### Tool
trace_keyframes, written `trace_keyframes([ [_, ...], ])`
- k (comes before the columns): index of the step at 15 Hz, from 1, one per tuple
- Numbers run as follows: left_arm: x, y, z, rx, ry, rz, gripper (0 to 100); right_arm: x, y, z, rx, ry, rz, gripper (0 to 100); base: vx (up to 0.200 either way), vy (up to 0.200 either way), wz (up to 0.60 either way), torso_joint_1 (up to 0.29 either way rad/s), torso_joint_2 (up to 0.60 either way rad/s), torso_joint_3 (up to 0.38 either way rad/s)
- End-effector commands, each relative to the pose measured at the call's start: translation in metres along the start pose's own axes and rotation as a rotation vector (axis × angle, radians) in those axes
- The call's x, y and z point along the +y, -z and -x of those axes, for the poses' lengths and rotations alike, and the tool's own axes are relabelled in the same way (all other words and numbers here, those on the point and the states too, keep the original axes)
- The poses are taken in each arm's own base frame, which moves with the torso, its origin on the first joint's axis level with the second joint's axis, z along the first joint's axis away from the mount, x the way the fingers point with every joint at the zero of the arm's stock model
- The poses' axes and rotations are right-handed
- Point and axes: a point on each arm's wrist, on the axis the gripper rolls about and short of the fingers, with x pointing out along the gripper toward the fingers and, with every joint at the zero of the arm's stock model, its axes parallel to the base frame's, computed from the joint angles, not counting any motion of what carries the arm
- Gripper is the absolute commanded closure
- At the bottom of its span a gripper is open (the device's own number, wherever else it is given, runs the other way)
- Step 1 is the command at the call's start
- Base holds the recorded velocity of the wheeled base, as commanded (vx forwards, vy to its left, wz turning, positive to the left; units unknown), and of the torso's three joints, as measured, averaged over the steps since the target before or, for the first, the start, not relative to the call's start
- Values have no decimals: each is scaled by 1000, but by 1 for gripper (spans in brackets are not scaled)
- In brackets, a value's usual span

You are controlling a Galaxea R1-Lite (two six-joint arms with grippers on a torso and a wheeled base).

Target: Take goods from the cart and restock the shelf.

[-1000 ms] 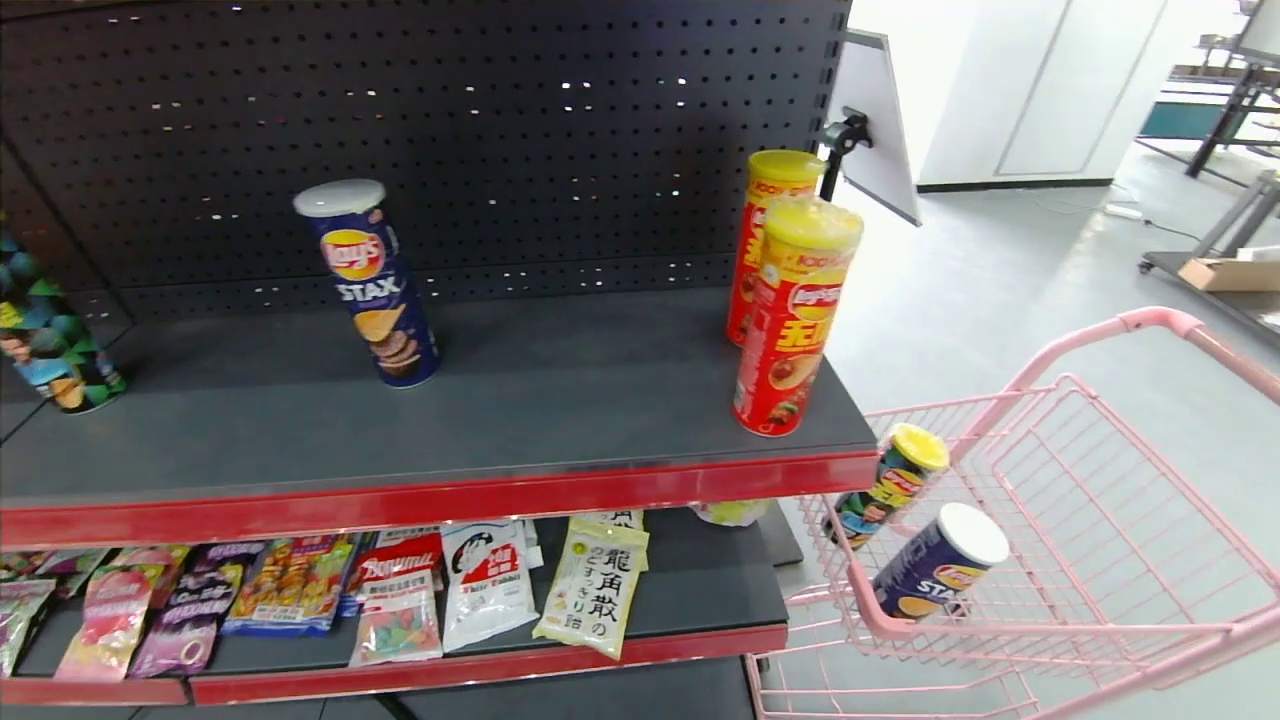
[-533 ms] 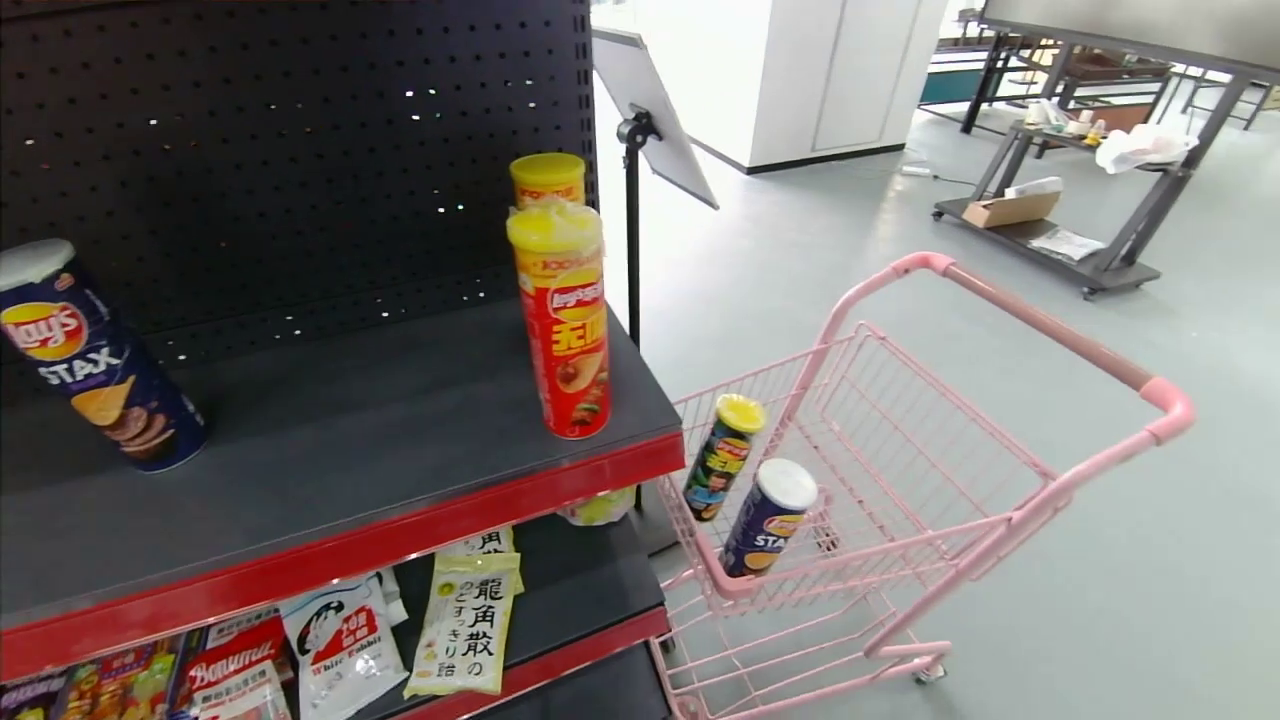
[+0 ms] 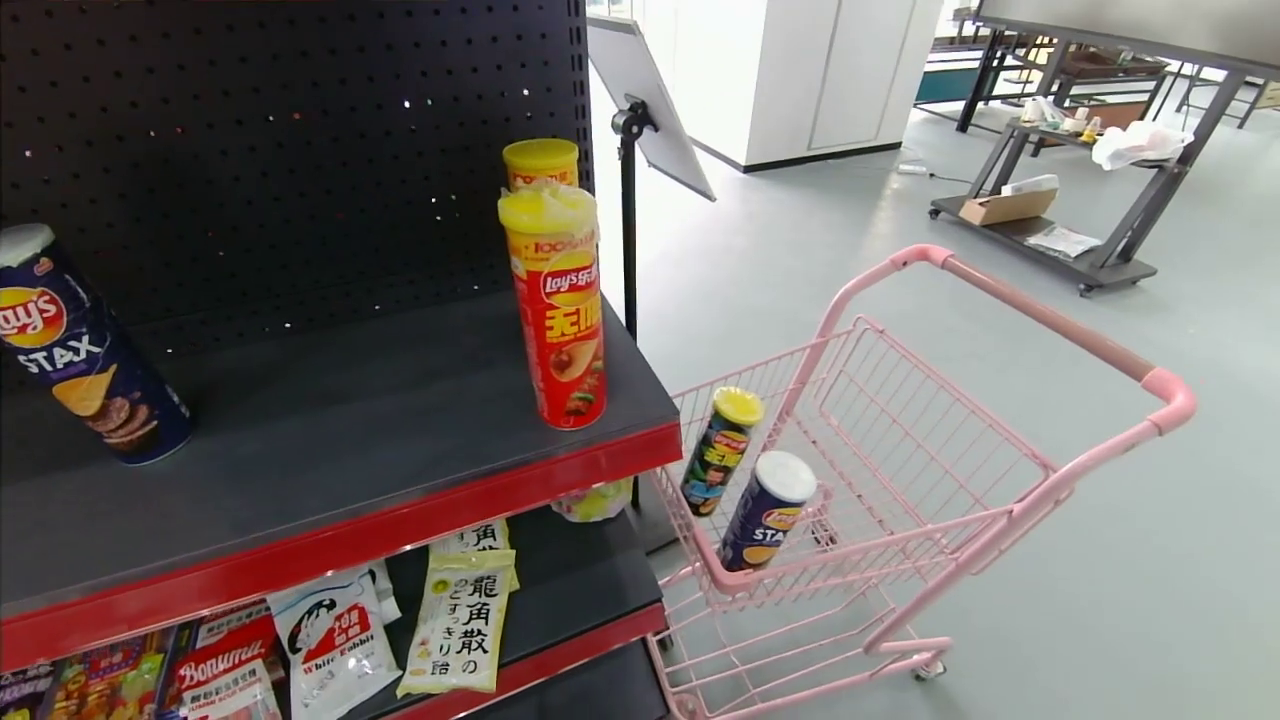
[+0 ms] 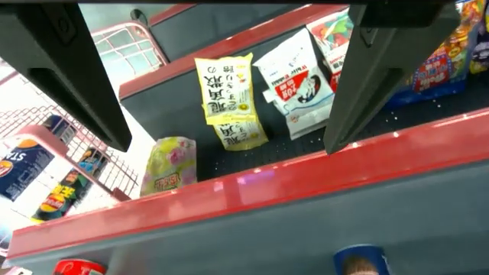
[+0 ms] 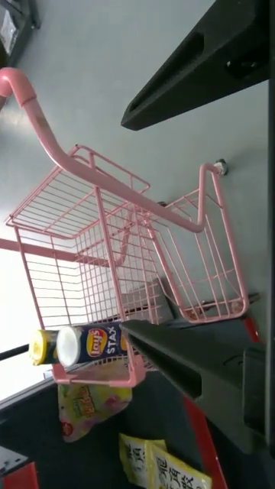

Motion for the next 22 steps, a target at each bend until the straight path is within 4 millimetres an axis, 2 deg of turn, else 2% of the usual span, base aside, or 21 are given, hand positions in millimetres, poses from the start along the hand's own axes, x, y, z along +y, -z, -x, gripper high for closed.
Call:
trace_keyframes([
  [1, 0, 0, 0, 1, 0, 0, 0, 0, 0, 0, 0, 0, 1, 0, 0, 0, 0, -144, 349, 203],
  [7, 0, 0, 0, 1, 0, 0, 0, 0, 0, 0, 0, 0, -1, 0, 0, 0, 0, -158, 393, 229],
  [19, 0, 0, 0, 1, 0, 2, 0, 0, 0, 0, 1, 0, 1, 0, 0, 0, 0, -183, 531, 342],
  [22, 0, 0, 0, 1, 0, 2, 0, 0, -1, -1, 11, 7, 32, 0, 0, 0, 0, -59, 204, 147],
])
